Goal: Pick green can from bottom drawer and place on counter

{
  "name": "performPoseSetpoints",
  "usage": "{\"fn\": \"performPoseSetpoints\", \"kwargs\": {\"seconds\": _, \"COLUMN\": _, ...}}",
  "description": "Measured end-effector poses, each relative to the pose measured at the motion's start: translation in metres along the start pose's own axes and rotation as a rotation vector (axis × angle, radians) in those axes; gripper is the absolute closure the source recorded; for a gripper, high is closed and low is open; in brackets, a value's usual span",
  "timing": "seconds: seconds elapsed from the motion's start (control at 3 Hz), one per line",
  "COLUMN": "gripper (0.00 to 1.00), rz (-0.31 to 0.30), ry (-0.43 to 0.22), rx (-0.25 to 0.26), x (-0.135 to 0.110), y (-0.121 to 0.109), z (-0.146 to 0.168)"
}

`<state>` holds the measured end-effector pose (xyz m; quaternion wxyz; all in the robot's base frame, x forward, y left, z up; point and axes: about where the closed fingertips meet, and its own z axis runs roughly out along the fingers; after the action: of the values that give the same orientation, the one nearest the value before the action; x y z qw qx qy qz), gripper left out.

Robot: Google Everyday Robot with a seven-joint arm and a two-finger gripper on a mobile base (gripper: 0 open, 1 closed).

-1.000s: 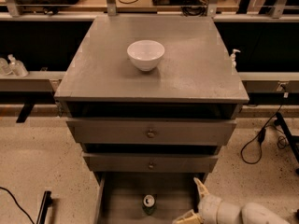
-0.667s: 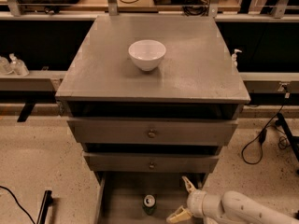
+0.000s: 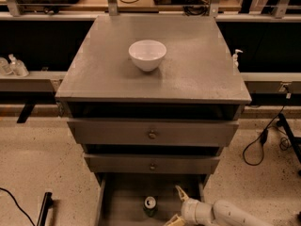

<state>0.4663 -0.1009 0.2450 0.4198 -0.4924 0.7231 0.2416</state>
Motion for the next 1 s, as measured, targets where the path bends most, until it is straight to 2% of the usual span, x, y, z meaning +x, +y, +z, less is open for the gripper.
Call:
{"fn": "performPoseSetpoints", "kwargs": {"seconds": 0.33, "gripper": 0.00, "rz": 0.006, "ry": -0.096, "rx": -0.014, "x": 0.013, "y": -0.005, "z": 0.046}}
{"fn": "performPoseSetpoints", "kwargs": {"seconds": 0.67, "gripper": 0.00, "rz": 0.007, "ry": -0.158, "rx": -0.032, "x": 0.004, "y": -0.015, "z": 0.069}}
{"fn": "performPoseSetpoints", "kwargs": {"seconds": 1.0, "gripper": 0.00, "rz": 0.020, "ry": -0.154, "rx": -0.036, "x": 0.001, "y": -0.014, "z": 0.080}}
